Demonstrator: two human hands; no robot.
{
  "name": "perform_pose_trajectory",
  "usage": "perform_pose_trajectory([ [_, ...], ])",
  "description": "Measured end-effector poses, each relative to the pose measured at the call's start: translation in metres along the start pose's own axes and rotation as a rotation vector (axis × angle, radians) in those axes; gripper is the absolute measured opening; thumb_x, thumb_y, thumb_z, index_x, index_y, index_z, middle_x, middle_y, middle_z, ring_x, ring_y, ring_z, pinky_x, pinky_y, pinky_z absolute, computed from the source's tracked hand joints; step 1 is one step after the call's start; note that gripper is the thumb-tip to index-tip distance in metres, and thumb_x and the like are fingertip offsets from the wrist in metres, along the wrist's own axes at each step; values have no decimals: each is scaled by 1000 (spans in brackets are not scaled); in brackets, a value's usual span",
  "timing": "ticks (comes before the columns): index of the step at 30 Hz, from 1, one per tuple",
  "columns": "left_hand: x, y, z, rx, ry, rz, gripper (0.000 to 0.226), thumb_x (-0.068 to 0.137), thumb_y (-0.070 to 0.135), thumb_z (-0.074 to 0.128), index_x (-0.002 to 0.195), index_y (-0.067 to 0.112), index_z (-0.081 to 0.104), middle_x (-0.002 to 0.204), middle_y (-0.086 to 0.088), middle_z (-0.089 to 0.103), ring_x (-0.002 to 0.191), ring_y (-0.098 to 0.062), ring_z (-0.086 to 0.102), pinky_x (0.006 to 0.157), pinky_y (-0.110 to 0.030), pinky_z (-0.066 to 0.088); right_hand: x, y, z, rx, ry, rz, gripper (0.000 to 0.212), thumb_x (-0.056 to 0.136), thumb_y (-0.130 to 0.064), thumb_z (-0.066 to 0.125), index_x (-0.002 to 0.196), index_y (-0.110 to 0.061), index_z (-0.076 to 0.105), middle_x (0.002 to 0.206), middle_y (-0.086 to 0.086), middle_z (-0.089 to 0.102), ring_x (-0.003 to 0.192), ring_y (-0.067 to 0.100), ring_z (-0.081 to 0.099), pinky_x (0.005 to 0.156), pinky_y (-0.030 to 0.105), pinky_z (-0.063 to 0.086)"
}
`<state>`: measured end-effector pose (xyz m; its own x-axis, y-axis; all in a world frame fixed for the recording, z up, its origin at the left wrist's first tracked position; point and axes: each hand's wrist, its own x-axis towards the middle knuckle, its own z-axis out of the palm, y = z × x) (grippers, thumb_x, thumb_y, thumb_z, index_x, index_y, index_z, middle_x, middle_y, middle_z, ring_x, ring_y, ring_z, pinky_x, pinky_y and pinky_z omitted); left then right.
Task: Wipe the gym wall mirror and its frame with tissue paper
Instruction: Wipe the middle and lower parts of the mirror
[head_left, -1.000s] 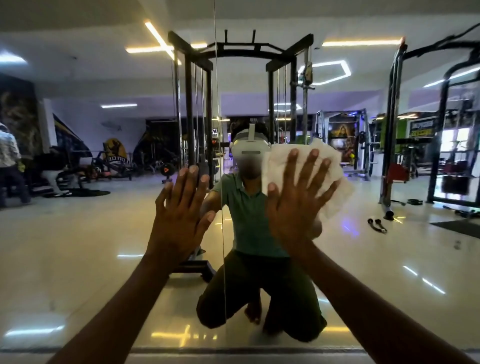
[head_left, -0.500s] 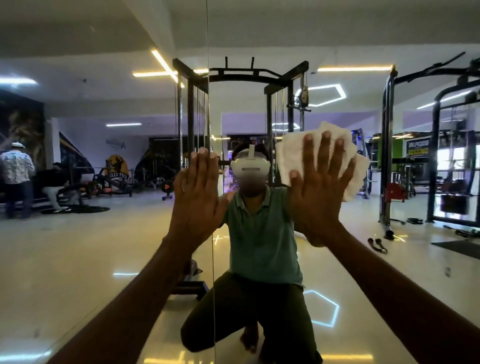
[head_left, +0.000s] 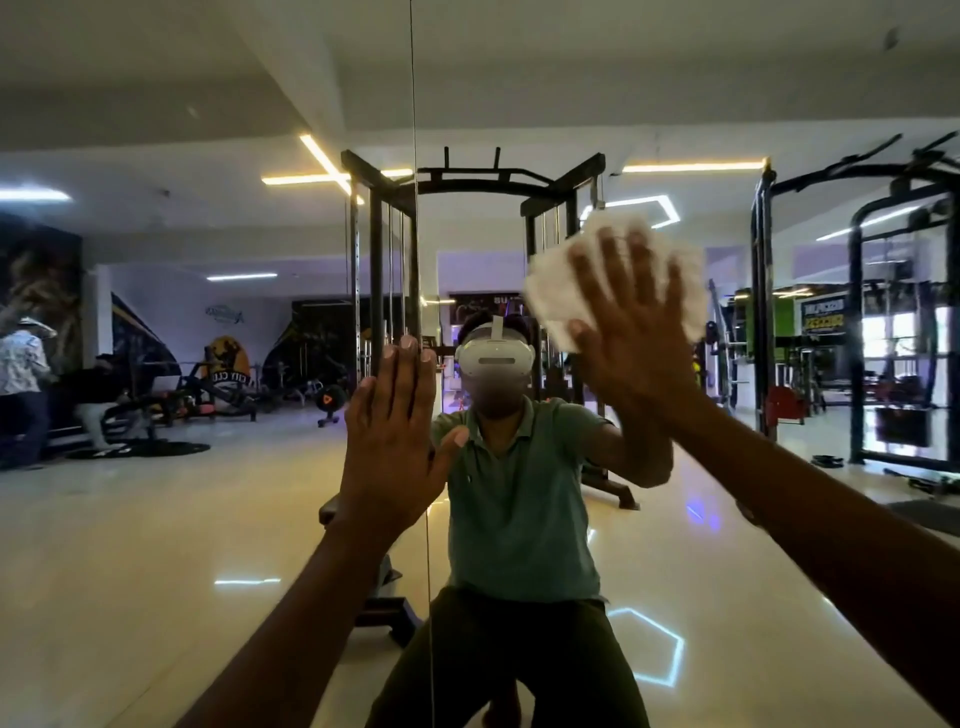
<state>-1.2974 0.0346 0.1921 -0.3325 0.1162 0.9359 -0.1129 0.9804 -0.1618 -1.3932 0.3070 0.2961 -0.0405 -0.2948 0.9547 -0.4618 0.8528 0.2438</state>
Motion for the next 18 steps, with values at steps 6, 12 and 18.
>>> perform_pose_trajectory([
  [6, 1, 6, -3, 32, -2, -26, 84, 103, 57, 36, 165, 8, 5, 172, -16, -6, 160, -33, -4, 128, -47, 2, 20, -75, 7, 18, 54, 385, 79, 103, -57, 30, 168, -20, 6, 175, 16, 0, 160, 42, -3, 123, 70, 4],
  [12, -1, 1, -7, 62, 6, -7, 85, 103, 61, 36, 165, 9, 9, 173, -14, -3, 160, -30, 0, 128, -43, 1, 52, -110, 20, 18, -1, -93, 74, 106, -56, 30, 168, -19, 15, 175, 16, 4, 160, 41, 1, 125, 68, 0],
  [18, 1, -2, -18, 6, -22, 14, 87, 99, 58, 42, 165, 8, 14, 173, -14, 4, 160, -29, 5, 126, -46, 11, 33, 10, -7, -3, -6, -34, 71, 107, -55, 22, 168, -23, 8, 176, 11, -2, 161, 35, -5, 126, 66, 3],
])
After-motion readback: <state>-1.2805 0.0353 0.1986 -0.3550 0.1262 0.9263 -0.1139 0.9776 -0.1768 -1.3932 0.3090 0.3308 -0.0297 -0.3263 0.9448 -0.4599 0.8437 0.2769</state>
